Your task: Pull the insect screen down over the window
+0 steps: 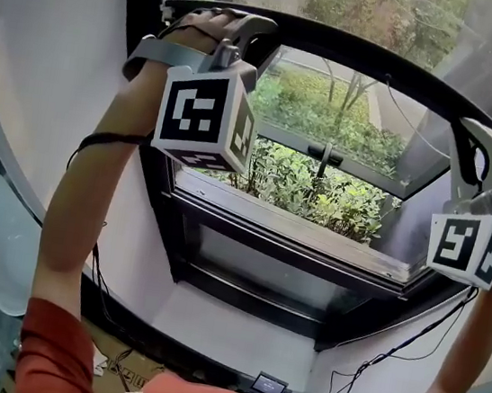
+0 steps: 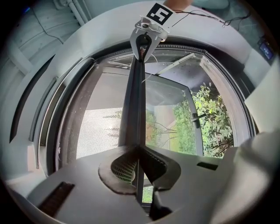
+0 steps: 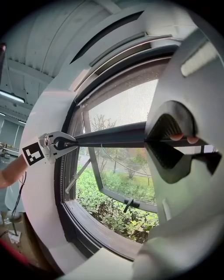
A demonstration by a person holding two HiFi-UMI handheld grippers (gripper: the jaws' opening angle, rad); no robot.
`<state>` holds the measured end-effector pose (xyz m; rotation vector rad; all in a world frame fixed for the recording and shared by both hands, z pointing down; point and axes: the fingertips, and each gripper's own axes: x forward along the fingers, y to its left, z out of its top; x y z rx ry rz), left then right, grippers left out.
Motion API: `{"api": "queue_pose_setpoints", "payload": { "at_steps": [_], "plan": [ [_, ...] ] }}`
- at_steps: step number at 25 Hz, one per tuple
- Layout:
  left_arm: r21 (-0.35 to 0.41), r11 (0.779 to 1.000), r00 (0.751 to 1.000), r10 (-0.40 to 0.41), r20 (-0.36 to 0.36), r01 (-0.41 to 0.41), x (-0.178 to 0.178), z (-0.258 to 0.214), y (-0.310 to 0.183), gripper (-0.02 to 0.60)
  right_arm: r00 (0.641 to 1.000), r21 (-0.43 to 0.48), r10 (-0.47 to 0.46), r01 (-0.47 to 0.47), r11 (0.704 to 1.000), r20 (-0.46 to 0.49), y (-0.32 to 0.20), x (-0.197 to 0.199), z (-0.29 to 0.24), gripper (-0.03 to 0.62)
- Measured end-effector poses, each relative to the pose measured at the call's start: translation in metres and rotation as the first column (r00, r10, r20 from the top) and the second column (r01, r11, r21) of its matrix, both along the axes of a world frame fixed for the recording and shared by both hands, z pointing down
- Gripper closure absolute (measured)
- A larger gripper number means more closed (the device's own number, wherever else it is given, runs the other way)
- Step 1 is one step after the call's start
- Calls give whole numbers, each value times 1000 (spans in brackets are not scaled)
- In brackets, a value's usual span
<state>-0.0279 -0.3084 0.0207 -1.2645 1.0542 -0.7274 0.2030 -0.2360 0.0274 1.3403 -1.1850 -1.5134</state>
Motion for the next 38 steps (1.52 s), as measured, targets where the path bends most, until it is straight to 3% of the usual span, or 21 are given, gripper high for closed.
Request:
{"api": "queue_pose_setpoints", "payload": {
  "at_steps": [38],
  "plan": [
    [-181,983,1000,16,20,-13,0,177,6,557,991,-188,0,25,982,136,3,0,175,563]
  ]
}}
